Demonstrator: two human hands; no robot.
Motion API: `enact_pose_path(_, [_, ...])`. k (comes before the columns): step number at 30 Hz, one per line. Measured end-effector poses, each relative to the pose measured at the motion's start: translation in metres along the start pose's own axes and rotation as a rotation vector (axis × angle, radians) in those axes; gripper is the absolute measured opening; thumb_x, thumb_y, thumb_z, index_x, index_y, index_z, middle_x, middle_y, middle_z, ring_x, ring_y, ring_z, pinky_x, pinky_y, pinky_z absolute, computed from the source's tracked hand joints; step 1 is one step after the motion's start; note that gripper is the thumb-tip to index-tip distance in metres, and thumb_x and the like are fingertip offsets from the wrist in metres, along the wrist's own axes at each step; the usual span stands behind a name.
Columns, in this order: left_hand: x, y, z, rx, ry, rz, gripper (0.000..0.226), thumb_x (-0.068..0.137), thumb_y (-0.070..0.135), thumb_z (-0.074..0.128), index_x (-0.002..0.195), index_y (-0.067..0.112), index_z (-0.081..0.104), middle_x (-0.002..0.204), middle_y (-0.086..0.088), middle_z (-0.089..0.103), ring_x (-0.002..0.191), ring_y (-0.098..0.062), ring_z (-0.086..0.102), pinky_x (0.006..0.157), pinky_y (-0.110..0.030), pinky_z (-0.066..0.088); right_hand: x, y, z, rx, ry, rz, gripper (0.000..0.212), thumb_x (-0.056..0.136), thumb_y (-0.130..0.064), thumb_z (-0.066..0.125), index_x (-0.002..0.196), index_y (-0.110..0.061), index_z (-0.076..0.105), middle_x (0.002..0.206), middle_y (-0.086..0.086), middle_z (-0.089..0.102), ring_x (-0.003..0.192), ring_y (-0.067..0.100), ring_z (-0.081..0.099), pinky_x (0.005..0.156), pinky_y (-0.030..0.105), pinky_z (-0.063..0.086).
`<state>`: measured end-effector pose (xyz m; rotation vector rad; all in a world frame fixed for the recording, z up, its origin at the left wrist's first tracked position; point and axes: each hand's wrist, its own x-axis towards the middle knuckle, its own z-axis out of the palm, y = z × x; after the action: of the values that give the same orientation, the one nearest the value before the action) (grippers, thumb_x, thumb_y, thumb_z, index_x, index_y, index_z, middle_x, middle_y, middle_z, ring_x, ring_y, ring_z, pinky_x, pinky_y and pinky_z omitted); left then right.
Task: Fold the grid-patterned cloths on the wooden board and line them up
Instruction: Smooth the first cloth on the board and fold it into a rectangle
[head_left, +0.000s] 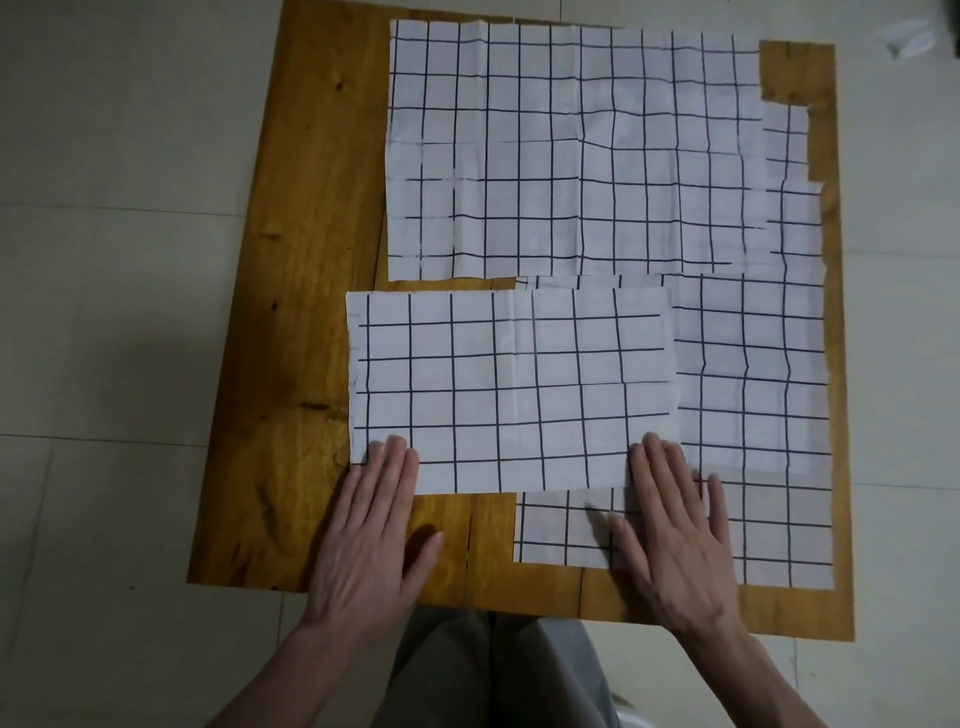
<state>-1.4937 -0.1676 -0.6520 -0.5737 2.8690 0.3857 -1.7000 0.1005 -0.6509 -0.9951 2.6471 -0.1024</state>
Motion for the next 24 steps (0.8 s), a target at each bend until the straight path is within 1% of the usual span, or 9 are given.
enact_pose_path(3, [0.018, 0.025, -0.011, -0.041, 0.034, 0.065, 0.073, 0.108, 0.049, 0.032, 0.165, 0.005, 0.018, 0.175, -0.012, 0.012, 0.161, -0.028, 0.013, 0.128, -0.052, 0.017, 0.003, -0.006, -0.006, 0.051, 0.101, 0.099, 0.073, 0.105, -0.056, 0.026, 0.167, -0.018, 0.017, 0.175, 0.004, 0.013, 0.162, 0.025, 0.01, 0.13, 0.051, 0.001])
enact_pose_path(5, [0.033, 0.044, -0.014, -0.038, 0.038, 0.106, 0.072, 0.109, 0.048, 0.033, 0.166, 0.008, 0.015, 0.176, -0.009, 0.008, 0.162, -0.024, 0.009, 0.13, -0.046, 0.01, 0.01, -0.014, -0.011, 0.121, 0.162, 0.232, 0.071, 0.104, -0.053, 0.036, 0.165, -0.018, 0.024, 0.17, 0.008, 0.025, 0.157, 0.03, 0.022, 0.126, 0.054, 0.016])
enact_pose_path(7, [0.048, 0.059, -0.013, -0.028, 0.029, 0.131, 0.072, 0.109, 0.049, 0.031, 0.167, 0.011, 0.011, 0.176, -0.008, 0.005, 0.162, -0.022, 0.006, 0.13, -0.043, 0.008, 0.02, -0.021, -0.017, 0.173, 0.216, 0.37, 0.067, 0.104, -0.051, 0.048, 0.159, -0.016, 0.034, 0.156, 0.015, 0.038, 0.142, 0.037, 0.036, 0.114, 0.06, 0.034])
enact_pose_path(10, [0.062, 0.072, -0.006, 0.036, -0.021, 0.142, 0.073, 0.11, 0.054, 0.022, 0.167, 0.012, 0.007, 0.176, -0.009, 0.002, 0.162, -0.023, 0.003, 0.128, -0.045, 0.012, 0.033, -0.025, -0.025, 0.19, 0.229, 0.492, 0.073, 0.099, -0.051, 0.061, 0.154, -0.011, 0.037, 0.14, 0.022, 0.051, 0.127, 0.041, 0.047, 0.102, 0.06, 0.045])
enact_pose_path(13, [0.067, 0.074, 0.003, 0.067, -0.073, 0.101, 0.076, 0.109, 0.058, 0.018, 0.167, 0.011, 0.006, 0.176, -0.011, -0.001, 0.162, -0.025, 0.001, 0.127, -0.047, 0.015, 0.039, -0.028, -0.028, 0.154, 0.164, 0.534, 0.084, 0.091, -0.058, 0.066, 0.152, -0.007, 0.037, 0.132, 0.023, 0.054, 0.118, 0.042, 0.052, 0.097, 0.057, 0.049])
enact_pose_path(15, [0.068, 0.074, 0.009, 0.084, -0.086, 0.091, 0.077, 0.109, 0.06, 0.018, 0.167, 0.011, 0.004, 0.176, -0.011, -0.003, 0.162, -0.026, 0.0, 0.127, -0.048, 0.015, 0.042, -0.031, -0.028, 0.13, 0.147, 0.555, 0.086, 0.088, -0.059, 0.069, 0.149, -0.006, 0.04, 0.13, 0.025, 0.055, 0.115, 0.044, 0.054, 0.093, 0.056, 0.049])
enact_pose_path(18, [0.068, 0.074, 0.013, 0.093, -0.083, 0.093, 0.079, 0.108, 0.061, 0.02, 0.167, 0.011, 0.003, 0.175, -0.012, -0.004, 0.162, -0.027, 0.0, 0.128, -0.049, 0.014, 0.049, -0.034, -0.033, 0.165, 0.108, 0.633, 0.084, 0.085, -0.056, 0.076, 0.146, -0.007, 0.044, 0.132, 0.025, 0.055, 0.12, 0.046, 0.053, 0.097, 0.056, 0.048])
enact_pose_path(21, [0.068, 0.075, 0.012, 0.099, -0.083, 0.089, 0.08, 0.108, 0.062, 0.019, 0.167, 0.011, 0.001, 0.175, -0.011, -0.004, 0.162, -0.027, -0.002, 0.129, -0.05, 0.015, 0.055, -0.037, -0.04, 0.247, 0.07, 0.696, 0.077, 0.087, -0.053, 0.076, 0.145, -0.011, 0.045, 0.137, 0.02, 0.057, 0.127, 0.043, 0.049, 0.103, 0.054, 0.044])
enact_pose_path(24, [0.068, 0.076, 0.012, 0.081, -0.089, 0.079, 0.08, 0.108, 0.063, 0.017, 0.167, 0.011, 0.001, 0.175, -0.012, -0.002, 0.162, -0.027, -0.001, 0.13, -0.051, 0.018, 0.058, -0.038, -0.044, 0.363, 0.07, 0.735, 0.071, 0.089, -0.048, 0.075, 0.142, -0.011, 0.047, 0.136, 0.015, 0.061, 0.127, 0.041, 0.046, 0.102, 0.054, 0.044])
